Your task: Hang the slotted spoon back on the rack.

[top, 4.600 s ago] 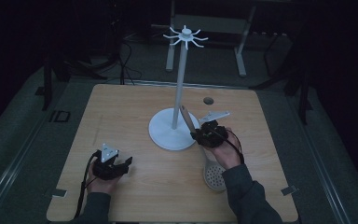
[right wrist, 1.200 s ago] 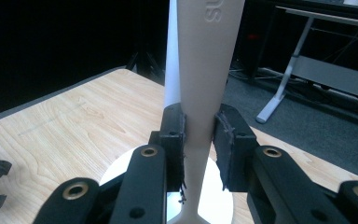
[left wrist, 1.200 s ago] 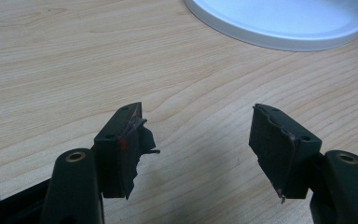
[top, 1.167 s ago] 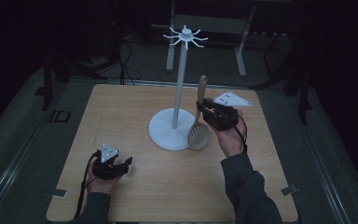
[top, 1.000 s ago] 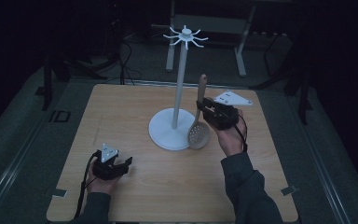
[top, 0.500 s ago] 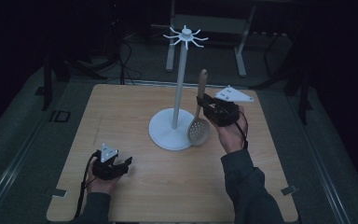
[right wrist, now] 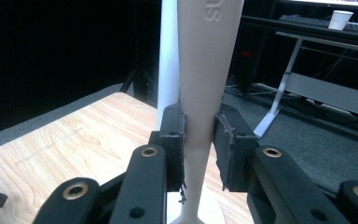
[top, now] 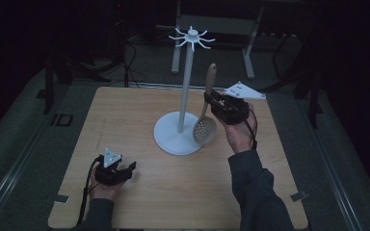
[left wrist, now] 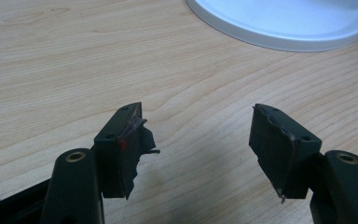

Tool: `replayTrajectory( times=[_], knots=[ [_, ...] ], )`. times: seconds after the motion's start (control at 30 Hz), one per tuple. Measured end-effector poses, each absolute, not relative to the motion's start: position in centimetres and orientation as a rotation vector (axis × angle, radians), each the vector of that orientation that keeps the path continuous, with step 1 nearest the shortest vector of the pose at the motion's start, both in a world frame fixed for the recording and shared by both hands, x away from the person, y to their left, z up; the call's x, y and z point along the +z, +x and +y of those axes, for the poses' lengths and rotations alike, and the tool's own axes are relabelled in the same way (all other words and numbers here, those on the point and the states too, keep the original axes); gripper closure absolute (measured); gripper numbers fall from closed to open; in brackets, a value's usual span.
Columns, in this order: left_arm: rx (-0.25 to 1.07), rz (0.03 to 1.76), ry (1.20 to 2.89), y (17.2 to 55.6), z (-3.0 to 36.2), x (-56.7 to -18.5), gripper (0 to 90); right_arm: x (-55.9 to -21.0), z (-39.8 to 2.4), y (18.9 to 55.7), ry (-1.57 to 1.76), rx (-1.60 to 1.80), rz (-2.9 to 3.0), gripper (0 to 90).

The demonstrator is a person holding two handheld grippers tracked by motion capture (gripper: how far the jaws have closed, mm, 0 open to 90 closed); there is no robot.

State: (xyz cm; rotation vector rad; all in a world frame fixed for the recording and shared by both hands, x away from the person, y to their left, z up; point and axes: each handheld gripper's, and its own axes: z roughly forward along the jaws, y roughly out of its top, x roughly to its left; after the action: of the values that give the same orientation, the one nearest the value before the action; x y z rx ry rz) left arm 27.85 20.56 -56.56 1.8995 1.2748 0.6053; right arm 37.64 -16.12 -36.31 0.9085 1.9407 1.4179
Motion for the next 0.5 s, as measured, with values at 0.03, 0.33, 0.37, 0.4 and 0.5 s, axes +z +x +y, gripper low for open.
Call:
replayTrajectory(
  times=[0.03,0.33,0.37,0.4,0.5],
  knots=[
    [0.605,1.275,1.899,27.8,20.6,-56.6,35.7,-36.2,-16.1,37.7,0.906,1.419,1.940,73.9],
    [0.608,1.273,1.895,27.9,20.6,-56.5,35.7,-35.5,-15.7,37.7,0.882,1.406,1.938,73.9],
    [0.607,1.273,1.894,27.9,20.6,-56.5,35.7,-35.4,-15.7,37.7,0.882,1.408,1.937,74.0],
    [0.607,1.273,1.895,27.9,20.6,-56.5,35.7,-35.3,-15.7,37.7,0.882,1.406,1.937,74.0],
    [0.606,1.273,1.897,27.9,20.5,-56.5,35.7,-35.1,-15.7,37.7,0.877,1.402,1.936,73.9]
  ],
)
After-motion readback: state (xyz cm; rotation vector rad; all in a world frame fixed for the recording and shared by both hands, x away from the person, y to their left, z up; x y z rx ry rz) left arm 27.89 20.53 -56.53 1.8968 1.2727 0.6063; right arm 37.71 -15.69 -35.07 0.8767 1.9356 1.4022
